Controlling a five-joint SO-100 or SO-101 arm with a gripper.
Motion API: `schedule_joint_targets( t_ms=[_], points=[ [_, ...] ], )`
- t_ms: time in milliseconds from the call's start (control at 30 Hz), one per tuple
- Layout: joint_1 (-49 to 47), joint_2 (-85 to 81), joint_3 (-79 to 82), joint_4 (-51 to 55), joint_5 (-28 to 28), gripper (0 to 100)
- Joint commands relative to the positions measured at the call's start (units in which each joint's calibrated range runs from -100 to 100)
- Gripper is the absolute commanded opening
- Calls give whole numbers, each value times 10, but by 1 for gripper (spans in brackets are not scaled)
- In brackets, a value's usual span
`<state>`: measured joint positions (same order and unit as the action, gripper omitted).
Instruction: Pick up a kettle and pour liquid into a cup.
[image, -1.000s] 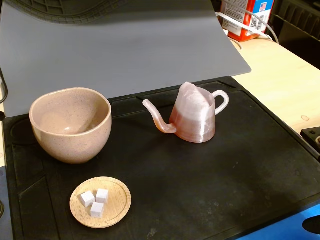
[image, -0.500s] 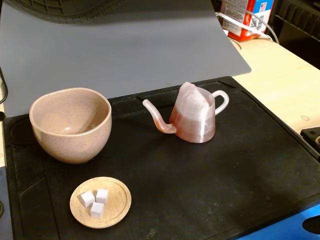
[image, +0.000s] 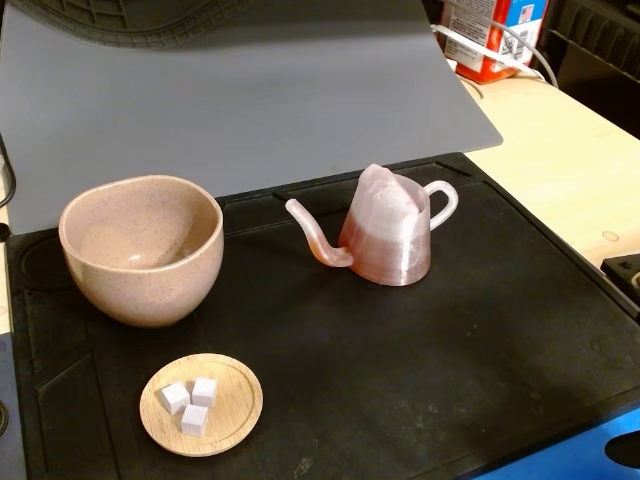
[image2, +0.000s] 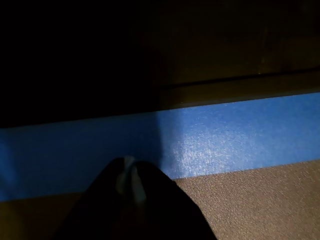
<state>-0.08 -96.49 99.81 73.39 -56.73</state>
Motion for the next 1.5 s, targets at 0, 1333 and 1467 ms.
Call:
schedule_joint_targets(
  t_ms=[0, 1333, 1467],
  points=[
    [2, -1, 2, 2, 2, 1],
    [-3, 19, -8, -80, 2, 1],
    [-3, 119, -18, -233, 2, 1]
  ],
)
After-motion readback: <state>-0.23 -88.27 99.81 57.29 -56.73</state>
